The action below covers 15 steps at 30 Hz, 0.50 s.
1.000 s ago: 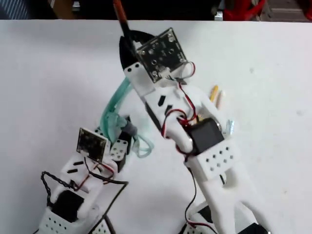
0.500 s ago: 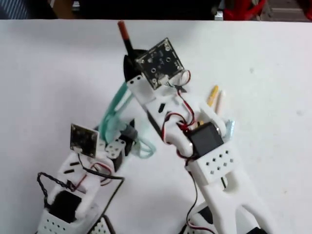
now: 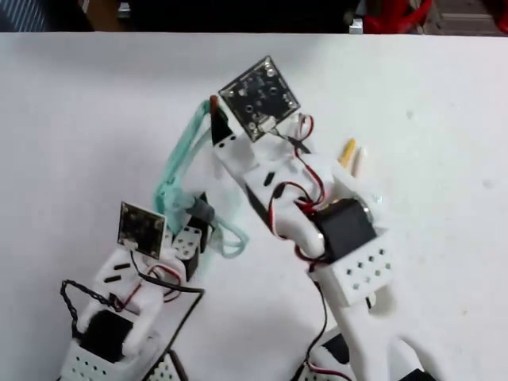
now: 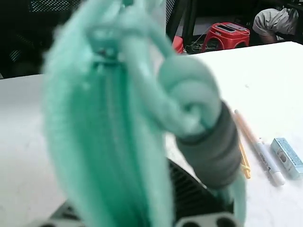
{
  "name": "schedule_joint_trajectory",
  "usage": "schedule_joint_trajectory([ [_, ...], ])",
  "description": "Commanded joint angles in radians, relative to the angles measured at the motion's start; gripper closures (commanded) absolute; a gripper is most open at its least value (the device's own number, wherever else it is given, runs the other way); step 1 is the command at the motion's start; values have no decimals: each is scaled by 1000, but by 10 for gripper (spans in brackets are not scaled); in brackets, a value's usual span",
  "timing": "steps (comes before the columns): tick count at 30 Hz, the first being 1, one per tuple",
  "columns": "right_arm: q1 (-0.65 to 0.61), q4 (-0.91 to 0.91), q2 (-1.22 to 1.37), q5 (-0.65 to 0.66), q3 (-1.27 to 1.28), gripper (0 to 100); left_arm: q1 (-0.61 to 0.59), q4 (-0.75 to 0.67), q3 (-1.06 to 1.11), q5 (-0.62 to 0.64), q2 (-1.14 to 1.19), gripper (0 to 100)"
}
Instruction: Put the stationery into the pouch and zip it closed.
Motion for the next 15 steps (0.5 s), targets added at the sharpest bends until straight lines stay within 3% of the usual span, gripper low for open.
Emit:
schedule_joint_trajectory([
  [1, 7, 56, -1, 5, -126, 752, -8, -14, -46, -11, -2, 946],
  [9, 2, 56, 4, -3, -133, 769, -8, -11, -44, -12, -2, 946],
  [15, -74, 4, 28, -3, -132, 769, -8, -11, -44, -12, -2, 946],
])
